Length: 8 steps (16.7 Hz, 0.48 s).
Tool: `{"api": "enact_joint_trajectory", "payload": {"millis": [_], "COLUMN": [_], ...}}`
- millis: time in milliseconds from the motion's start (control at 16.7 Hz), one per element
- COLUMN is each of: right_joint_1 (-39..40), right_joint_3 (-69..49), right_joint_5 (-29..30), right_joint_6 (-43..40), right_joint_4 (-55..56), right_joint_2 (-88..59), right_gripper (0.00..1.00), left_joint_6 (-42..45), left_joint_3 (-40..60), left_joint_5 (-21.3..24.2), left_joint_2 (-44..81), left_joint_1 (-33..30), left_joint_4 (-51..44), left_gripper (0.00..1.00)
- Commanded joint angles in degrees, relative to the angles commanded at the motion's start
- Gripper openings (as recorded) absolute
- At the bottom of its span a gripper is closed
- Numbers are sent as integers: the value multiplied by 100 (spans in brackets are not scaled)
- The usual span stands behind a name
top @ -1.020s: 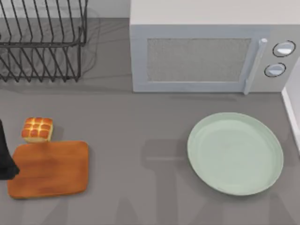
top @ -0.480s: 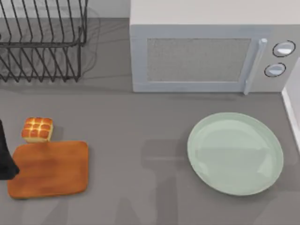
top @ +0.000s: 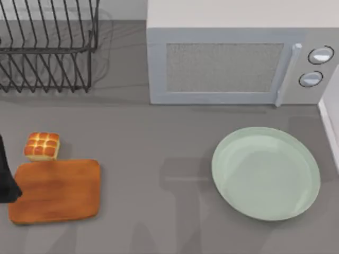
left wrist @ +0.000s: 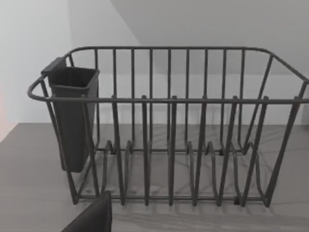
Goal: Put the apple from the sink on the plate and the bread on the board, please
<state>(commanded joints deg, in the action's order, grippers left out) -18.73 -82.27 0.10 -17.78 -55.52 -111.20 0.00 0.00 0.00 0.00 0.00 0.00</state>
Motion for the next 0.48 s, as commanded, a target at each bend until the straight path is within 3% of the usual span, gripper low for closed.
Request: {"api": "enact_joint_trajectory", "payload": {"millis": [480], "right_joint_1": [-126], "right_joint_3": [-549], "right_joint_5": [1], "right_joint_6": [-119], "right_joint_4": [-372], "right_joint_2": [-732], "right_gripper": [100], "left_joint_6": [0], "left_joint_3": [0], "left_joint_5": [0], "left_joint_2": [0], "left_joint_1": [0], "left_joint_4": [0], "left_gripper": [100]}}
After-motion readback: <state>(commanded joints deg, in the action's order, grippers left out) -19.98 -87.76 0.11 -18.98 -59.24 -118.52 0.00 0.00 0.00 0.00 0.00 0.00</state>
